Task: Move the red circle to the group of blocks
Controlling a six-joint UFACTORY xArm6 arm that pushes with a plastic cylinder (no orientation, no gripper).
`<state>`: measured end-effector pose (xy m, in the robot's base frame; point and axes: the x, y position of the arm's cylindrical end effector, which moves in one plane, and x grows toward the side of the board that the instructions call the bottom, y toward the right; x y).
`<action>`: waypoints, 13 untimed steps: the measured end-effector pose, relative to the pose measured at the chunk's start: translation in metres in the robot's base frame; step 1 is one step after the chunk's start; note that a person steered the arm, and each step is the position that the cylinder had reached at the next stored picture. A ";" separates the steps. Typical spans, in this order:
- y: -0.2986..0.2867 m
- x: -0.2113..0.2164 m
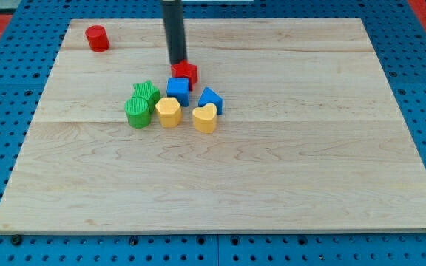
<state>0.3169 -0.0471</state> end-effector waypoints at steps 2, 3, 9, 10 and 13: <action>0.010 0.017; 0.002 0.003; -0.191 -0.100; -0.139 -0.064; -0.180 -0.027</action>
<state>0.2897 -0.2268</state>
